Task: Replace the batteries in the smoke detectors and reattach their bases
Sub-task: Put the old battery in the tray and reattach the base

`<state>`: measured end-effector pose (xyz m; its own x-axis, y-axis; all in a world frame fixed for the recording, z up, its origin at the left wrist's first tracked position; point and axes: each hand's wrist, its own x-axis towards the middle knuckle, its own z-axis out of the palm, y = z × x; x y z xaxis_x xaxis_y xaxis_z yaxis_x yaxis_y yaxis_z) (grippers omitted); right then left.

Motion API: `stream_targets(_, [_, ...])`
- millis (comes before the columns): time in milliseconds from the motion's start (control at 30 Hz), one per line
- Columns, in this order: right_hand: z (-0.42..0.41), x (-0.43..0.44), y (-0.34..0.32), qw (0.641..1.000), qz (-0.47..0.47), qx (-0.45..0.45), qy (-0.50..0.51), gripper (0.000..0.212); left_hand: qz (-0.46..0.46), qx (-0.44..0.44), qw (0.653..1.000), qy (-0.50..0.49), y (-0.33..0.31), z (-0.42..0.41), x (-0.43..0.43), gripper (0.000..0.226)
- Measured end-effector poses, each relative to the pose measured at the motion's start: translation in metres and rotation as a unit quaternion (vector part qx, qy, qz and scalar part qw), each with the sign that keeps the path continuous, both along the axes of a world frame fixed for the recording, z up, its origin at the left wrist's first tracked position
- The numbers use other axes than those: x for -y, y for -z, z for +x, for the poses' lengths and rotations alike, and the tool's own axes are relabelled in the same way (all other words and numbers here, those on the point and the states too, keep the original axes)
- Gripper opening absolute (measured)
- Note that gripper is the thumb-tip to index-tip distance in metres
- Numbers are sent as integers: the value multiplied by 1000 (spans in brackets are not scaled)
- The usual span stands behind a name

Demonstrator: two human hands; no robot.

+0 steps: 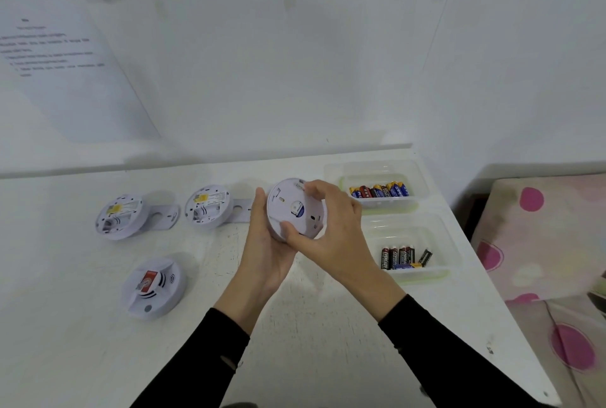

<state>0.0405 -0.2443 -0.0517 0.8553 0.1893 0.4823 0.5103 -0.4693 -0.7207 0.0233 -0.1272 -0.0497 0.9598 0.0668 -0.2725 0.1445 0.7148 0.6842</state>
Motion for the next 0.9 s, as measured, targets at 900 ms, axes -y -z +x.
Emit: stream_targets(900, [7, 12, 12, 902, 204, -360, -121, 45, 381, 42, 923, 23, 29, -7, -42, 89])
